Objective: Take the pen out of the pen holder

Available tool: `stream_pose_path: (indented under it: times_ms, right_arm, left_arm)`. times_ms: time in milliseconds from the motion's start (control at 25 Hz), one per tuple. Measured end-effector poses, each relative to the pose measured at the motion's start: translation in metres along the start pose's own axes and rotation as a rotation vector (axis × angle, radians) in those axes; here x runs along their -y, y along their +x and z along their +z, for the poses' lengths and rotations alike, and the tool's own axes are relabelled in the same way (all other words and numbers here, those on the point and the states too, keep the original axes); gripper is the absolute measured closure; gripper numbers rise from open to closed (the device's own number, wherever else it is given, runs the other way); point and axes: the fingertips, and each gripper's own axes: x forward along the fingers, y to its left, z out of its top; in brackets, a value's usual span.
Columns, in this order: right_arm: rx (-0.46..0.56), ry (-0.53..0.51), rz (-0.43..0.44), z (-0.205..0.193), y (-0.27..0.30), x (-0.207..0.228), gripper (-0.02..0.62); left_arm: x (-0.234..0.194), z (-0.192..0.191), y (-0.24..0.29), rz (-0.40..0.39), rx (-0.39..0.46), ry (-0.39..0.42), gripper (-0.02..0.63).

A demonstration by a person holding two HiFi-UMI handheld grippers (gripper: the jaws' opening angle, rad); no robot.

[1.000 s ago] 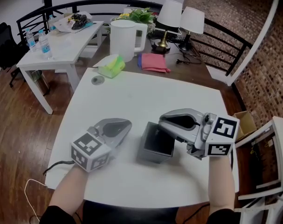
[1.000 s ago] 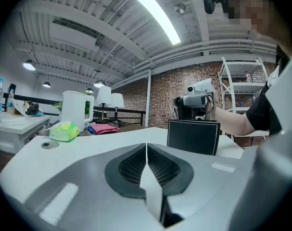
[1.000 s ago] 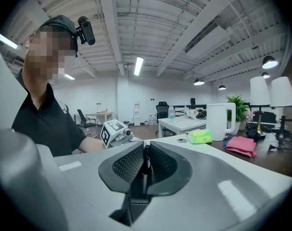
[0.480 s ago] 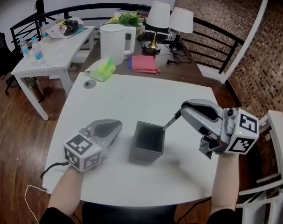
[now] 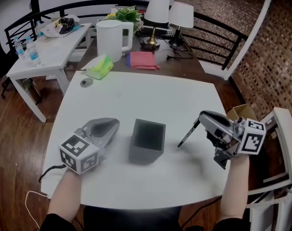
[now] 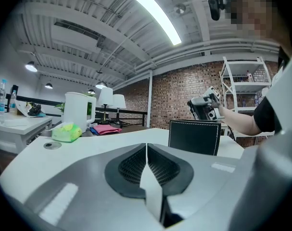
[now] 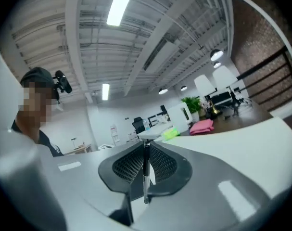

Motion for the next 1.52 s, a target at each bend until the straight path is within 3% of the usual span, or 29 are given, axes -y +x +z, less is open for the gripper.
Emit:
stream_pose_path:
  times_ms: [120, 240, 360, 560, 720, 960, 1200, 1520]
  right_arm:
    - [-0.107, 0.169, -0.047, -0.042, 0.017, 0.027, 0.545]
    - [-0.172, 0.260, -0.092, -0.070, 0.037, 0.043, 0.541]
    - [-0.160, 0.281, -0.152, -0.077, 0.057, 0.054, 0.535]
    - [-0.123, 0.341, -0.348, -0.090, 0.076, 0.079, 0.525]
    - [-0.101, 0.285, -0.440, -0.095, 0.083, 0.085, 0.514]
    - [-0.025, 0.190, -0.473, -0.088, 0.085, 0.084, 0.451]
    - [0.042, 0.151, -0.474, -0.087, 0.068, 0.093, 0.477]
    - [0.088, -0.001, -0.501, -0.080, 0.024, 0.099, 0.512]
  left_arm:
    - [0.000, 0.000, 0.000, 0.000, 0.003, 0.001, 0.597]
    - [0.001, 0.001, 0.000, 0.002, 0.001, 0.000, 0.597]
    - [0.001, 0.001, 0.000, 0.002, -0.001, 0.000, 0.597]
    - [0.001, 0.001, -0.001, 0.002, -0.001, -0.002, 0.597]
    - [0.002, 0.001, 0.000, -0.005, -0.002, -0.001, 0.597]
    - [0.002, 0.000, 0.000, -0.009, -0.001, 0.002, 0.597]
    - [0.001, 0.000, 0.000, -0.008, 0.000, 0.000, 0.597]
    - [0.001, 0.001, -0.001, -0.002, 0.000, 0.001, 0.597]
